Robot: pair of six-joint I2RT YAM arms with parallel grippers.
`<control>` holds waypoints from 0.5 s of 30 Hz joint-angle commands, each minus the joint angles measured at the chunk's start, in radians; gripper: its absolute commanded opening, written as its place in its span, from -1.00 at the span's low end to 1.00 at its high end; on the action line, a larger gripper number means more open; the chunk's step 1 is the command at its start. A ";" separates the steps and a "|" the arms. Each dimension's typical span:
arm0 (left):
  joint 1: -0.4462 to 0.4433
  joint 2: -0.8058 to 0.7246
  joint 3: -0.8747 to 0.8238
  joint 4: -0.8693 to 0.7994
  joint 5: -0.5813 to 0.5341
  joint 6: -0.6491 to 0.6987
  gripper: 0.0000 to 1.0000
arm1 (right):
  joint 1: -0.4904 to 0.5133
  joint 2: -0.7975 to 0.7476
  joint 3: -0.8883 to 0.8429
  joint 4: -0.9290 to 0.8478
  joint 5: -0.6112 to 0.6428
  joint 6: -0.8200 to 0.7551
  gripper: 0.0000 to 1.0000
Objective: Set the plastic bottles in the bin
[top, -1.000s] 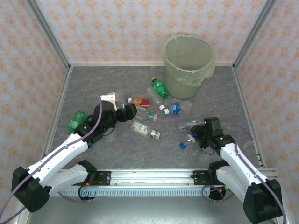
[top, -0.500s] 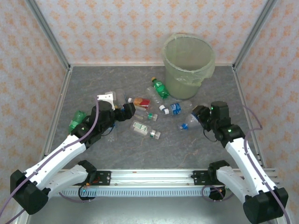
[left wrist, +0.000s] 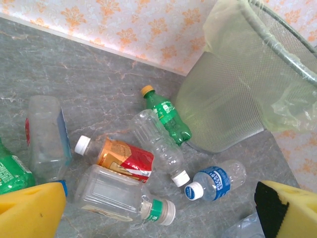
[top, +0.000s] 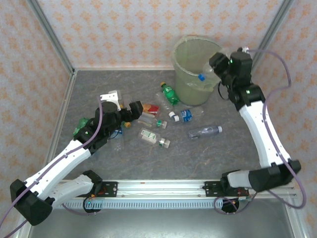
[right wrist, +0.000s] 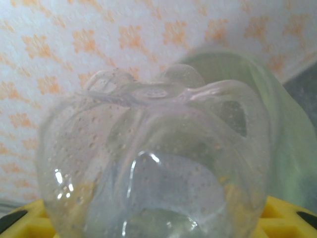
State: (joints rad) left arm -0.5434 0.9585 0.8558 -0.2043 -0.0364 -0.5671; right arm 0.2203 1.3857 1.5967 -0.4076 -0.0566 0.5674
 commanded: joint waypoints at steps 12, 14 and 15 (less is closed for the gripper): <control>-0.006 -0.012 0.042 -0.051 -0.032 -0.044 0.98 | 0.007 0.447 0.451 -0.112 0.061 -0.085 0.14; -0.007 -0.014 0.043 -0.056 -0.021 -0.049 0.98 | 0.007 0.454 0.451 -0.119 0.057 -0.088 0.32; -0.006 -0.012 0.045 -0.056 -0.018 -0.051 0.98 | 0.007 0.453 0.451 -0.122 0.057 -0.092 0.39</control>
State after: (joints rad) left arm -0.5434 0.9596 0.8692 -0.2344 -0.0601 -0.5964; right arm 0.2203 1.8507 2.0033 -0.5095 -0.0074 0.4908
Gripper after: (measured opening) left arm 0.991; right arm 0.675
